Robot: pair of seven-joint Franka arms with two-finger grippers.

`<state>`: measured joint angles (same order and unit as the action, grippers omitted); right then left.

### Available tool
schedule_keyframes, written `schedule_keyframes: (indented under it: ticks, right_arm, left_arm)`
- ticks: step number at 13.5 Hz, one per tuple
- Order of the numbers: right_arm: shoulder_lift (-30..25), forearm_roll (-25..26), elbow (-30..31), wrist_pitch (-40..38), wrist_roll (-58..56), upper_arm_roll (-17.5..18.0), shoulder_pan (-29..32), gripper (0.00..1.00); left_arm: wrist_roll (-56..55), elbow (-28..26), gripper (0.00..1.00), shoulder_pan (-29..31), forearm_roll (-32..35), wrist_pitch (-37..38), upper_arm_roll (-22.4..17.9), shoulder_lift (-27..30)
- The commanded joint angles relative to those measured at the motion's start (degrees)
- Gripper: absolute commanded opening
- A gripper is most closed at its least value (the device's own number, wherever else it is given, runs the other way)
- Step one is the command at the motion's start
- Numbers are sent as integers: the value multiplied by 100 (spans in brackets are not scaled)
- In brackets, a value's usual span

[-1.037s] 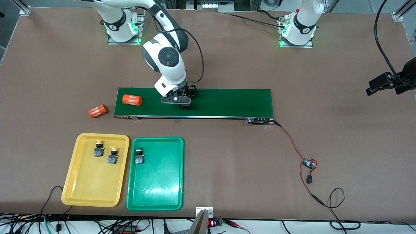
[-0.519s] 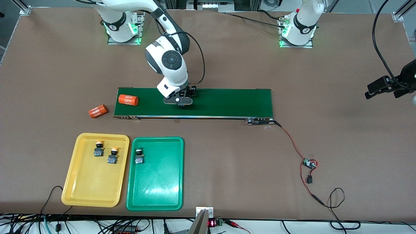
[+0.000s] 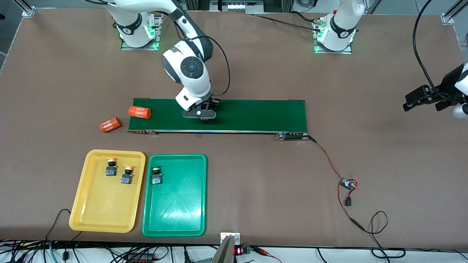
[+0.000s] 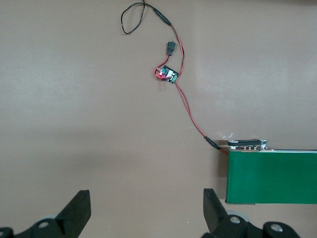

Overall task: Sort buttons by color to trays
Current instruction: 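Lift and carry the button to the green tray with the right gripper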

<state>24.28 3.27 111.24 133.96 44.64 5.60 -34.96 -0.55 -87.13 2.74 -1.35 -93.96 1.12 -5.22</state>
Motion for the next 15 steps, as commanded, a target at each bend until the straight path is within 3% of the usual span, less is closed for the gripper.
schedule_keyframes:
  ticks: [1, 3, 5, 8, 11, 15]
  right_arm:
    - [-301, 60, -337, -543, -104, 11, 217, 5]
    - [-240, 78, -1022, -1142, -148, 2, 305, 6]
    - [-204, 139, -1341, -1188, -707, -77, 533, 6]
    - [269, 113, -1894, -1153, -1674, -77, 998, 6]
    - [542, 60, -2053, -1144, -3080, -77, 1560, 6]
    - [919, 51, -2132, -969, -3725, -77, 2045, 6]
  left_arm:
    - [73, -147, 100, 51, -32, 18, 11, 161]
    - [73, -146, 100, 69, -32, 18, 2, 161]
    - [64, -138, 100, 69, -32, -8, 2, 153]
    - [64, -111, 100, 16, -32, -35, 11, 126]
    - [64, -111, 100, 16, -32, -35, 11, 109]
    - [47, -85, 100, 60, -85, -227, 2, 21]
